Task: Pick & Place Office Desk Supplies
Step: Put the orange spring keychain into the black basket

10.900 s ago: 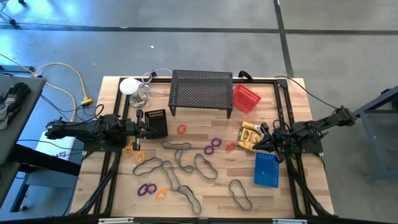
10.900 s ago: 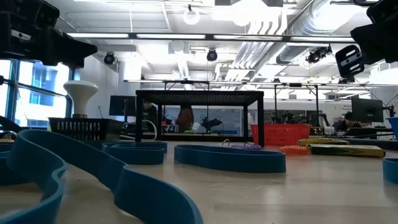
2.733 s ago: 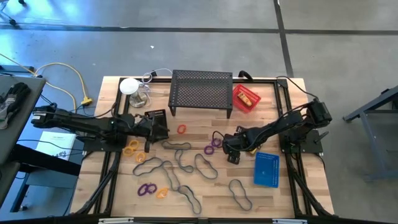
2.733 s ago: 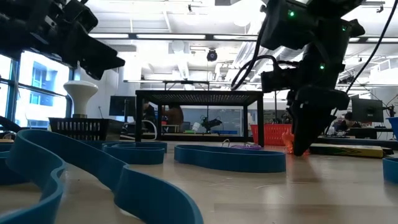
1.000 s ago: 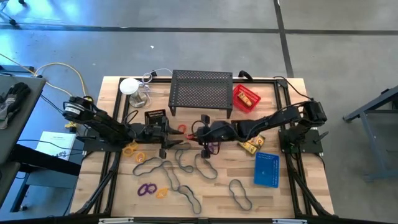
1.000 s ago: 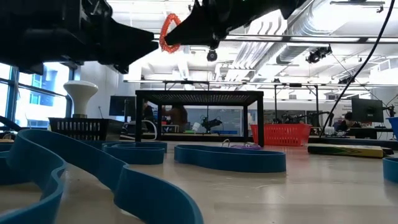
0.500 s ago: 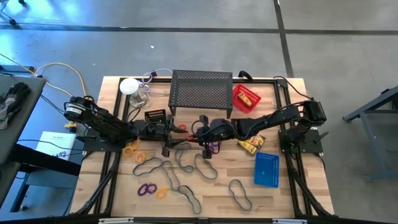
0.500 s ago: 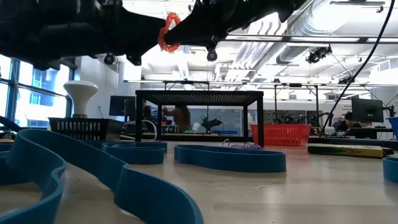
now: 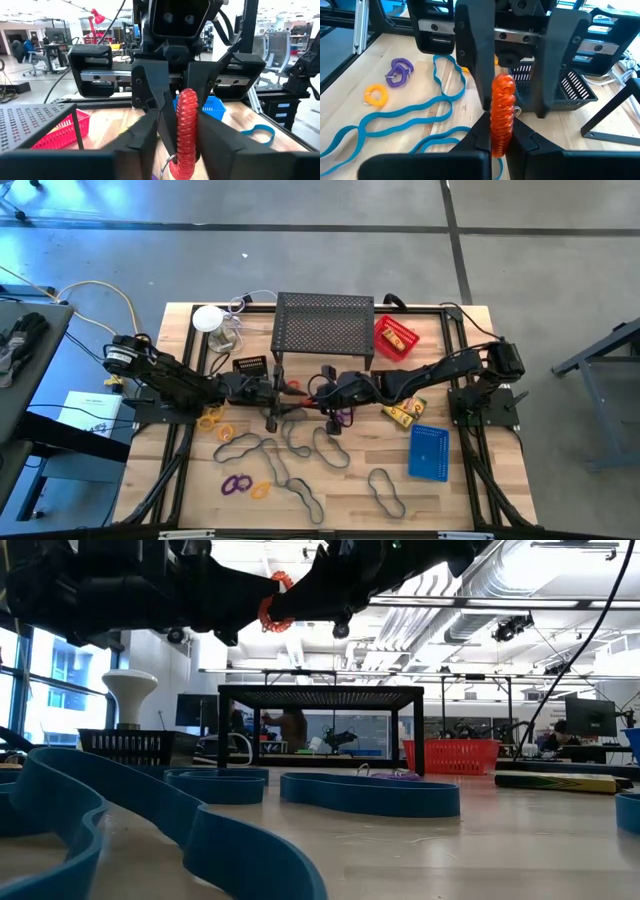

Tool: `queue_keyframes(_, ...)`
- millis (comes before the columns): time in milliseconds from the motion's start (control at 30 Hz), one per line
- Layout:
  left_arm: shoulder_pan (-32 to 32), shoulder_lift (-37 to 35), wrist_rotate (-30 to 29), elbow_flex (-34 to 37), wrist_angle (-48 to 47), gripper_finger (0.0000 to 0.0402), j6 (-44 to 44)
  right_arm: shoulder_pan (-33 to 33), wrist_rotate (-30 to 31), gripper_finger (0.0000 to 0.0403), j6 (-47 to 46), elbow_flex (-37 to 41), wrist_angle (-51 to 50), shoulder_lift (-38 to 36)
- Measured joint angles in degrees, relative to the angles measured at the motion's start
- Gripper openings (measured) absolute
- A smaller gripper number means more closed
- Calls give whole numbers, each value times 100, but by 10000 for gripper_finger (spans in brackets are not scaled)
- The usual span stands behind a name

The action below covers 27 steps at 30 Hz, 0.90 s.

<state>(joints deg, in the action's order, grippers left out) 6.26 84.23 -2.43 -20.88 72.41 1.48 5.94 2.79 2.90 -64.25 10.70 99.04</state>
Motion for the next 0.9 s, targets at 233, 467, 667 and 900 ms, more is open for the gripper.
queue_keyframes(233, -24, -2, -134, 0, -84, 15, -133, 10, 14, 71, -23, 0, 15, 2)
queue_keyframes(467, -11, -520, -6, 0, -1105, 5, -1060, 205, 603, 158, -479, -7, -475, -28)
queue_keyframes(667, -9, -2153, 37, -35, -3956, 4, -1589, 476, 1816, 244, -769, -7, -1347, -59)
queue_keyframes(900, -9, -4136, -769, -873, -8939, 4, -2664, 685, 1780, 286, -933, -7, -1713, -59)
